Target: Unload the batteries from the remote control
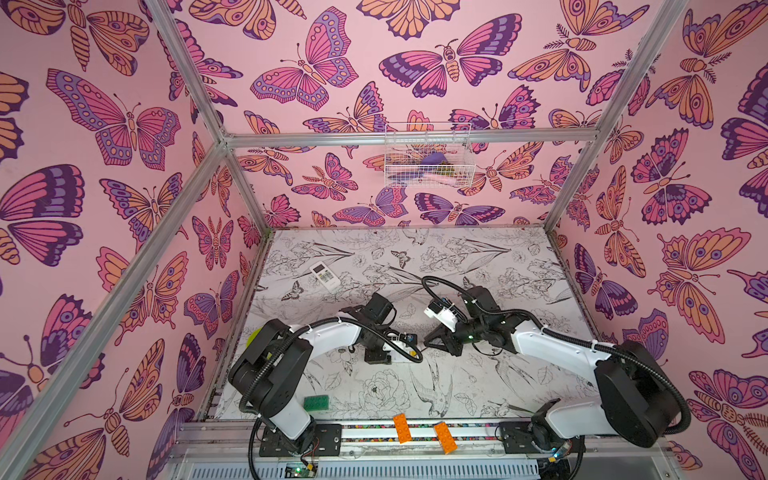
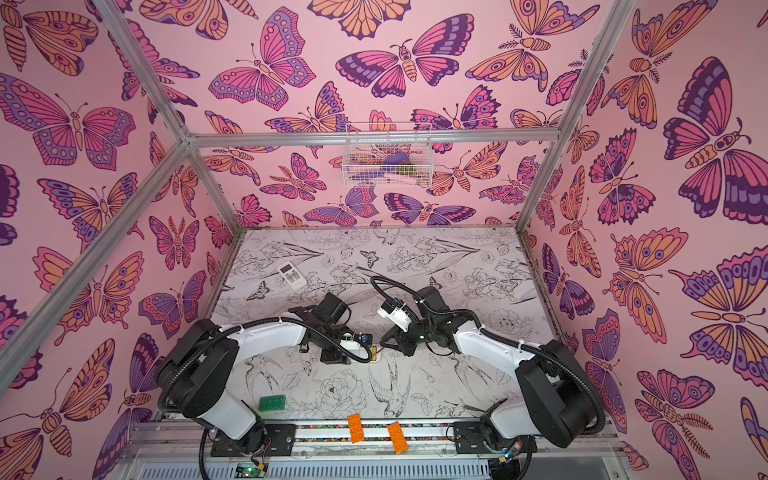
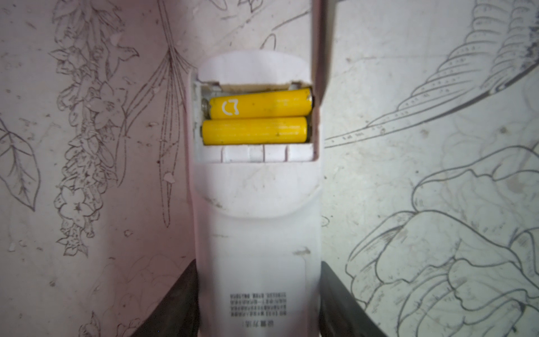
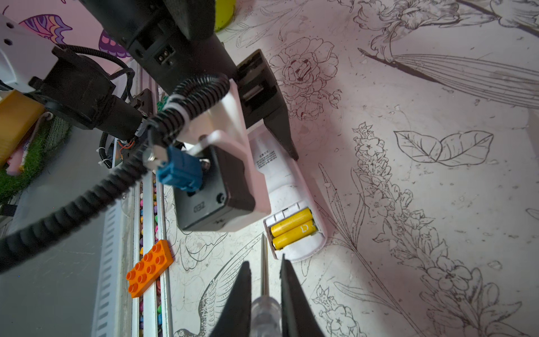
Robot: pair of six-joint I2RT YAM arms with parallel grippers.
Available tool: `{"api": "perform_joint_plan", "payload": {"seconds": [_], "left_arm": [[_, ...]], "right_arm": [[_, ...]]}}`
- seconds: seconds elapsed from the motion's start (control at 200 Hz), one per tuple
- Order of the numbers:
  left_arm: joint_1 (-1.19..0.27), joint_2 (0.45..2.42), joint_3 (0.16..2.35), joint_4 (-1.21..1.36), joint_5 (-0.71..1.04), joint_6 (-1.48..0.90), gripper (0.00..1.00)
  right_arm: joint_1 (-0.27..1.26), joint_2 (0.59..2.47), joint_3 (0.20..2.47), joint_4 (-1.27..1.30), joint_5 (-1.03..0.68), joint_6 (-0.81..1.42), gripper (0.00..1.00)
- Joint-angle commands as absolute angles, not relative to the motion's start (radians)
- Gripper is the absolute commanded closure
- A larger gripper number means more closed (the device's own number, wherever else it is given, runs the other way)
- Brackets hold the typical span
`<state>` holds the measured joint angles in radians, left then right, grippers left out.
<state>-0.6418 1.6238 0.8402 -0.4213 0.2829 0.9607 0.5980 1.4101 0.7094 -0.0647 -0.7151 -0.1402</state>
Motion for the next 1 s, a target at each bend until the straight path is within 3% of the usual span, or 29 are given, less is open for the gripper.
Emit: {"api": "perform_joint_plan", "payload": {"seconds": [0.0,0.997], "left_arm": [[-0.652,1.639,0.811,-0.486,0.262,0.975,0.55],[-0.659,1.629,0.802,-0.486,0.248,0.982,0.55]], "right_arm": [[0.612,1.432,0.742,-0.082,-0.717,-0.201,1.00],[0.657,1.477,0.765,-0.185,-0.657,-0.284,1.00]]}}
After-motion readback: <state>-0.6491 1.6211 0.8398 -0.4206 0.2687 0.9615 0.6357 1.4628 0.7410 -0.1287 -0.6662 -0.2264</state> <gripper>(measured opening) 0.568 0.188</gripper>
